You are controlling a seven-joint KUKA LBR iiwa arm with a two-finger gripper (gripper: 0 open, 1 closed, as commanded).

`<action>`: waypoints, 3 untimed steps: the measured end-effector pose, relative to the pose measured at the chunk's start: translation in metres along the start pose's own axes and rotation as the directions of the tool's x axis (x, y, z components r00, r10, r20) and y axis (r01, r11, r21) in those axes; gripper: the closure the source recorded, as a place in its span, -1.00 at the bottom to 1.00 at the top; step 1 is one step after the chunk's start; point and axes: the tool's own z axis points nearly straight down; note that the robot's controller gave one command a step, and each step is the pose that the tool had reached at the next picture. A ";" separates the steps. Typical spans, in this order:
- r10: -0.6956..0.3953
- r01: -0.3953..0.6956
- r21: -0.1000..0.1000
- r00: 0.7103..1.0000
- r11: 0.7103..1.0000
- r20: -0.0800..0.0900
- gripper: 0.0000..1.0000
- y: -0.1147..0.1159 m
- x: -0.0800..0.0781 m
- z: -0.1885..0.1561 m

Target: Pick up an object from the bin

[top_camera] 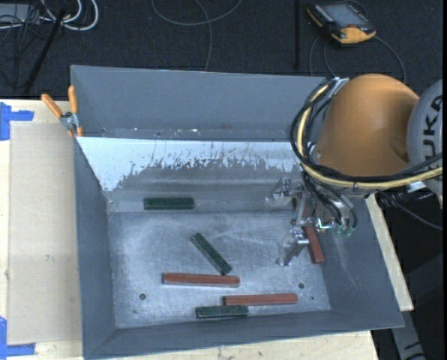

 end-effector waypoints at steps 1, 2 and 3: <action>0.000 0.000 0.000 1.000 1.000 0.008 -1.00 0.000 -0.001 -0.004; -0.001 0.001 0.000 1.000 1.000 0.013 -1.00 0.000 -0.001 -0.001; -0.037 0.037 0.000 0.999 0.999 0.005 -1.00 -0.009 0.035 0.043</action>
Offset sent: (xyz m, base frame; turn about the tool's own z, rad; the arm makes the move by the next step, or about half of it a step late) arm -0.0247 0.0208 -0.1498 -0.0592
